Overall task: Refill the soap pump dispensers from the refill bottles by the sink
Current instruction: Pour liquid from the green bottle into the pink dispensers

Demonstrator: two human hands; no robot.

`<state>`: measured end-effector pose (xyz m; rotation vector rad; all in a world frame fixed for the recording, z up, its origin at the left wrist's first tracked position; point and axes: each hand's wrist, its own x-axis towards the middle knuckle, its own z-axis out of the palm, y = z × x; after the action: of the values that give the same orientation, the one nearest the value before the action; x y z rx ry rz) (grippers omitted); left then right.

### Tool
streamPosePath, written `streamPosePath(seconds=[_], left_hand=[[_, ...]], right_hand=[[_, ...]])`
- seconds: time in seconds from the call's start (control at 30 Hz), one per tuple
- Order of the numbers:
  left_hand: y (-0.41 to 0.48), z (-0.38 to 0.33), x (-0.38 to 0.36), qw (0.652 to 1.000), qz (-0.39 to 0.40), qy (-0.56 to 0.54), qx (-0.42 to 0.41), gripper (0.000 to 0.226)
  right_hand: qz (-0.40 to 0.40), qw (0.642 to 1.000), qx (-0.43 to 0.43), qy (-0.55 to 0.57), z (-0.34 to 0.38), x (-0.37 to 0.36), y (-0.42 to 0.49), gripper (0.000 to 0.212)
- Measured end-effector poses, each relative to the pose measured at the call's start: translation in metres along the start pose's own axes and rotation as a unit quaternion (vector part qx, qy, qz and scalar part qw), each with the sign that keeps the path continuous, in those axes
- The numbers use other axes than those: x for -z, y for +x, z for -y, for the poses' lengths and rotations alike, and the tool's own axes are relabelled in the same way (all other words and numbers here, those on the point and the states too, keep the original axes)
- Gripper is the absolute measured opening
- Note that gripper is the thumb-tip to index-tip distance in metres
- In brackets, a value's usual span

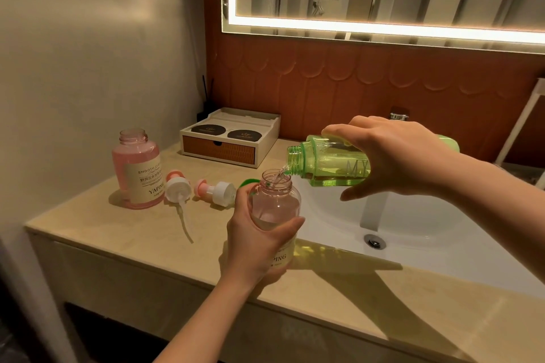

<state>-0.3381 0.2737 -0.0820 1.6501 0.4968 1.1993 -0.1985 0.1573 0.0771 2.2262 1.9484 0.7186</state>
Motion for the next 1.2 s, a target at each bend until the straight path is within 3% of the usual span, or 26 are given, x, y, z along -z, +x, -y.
streamPosePath(seconds=[1.2], left_hand=[[-0.0013, -0.0024, -0.0004, 1.000, -0.003, 0.002, 0.011, 0.062]], right_hand=[[0.002, 0.998, 0.022, -0.060, 0.0027, 0.0090, 0.0047, 0.098]])
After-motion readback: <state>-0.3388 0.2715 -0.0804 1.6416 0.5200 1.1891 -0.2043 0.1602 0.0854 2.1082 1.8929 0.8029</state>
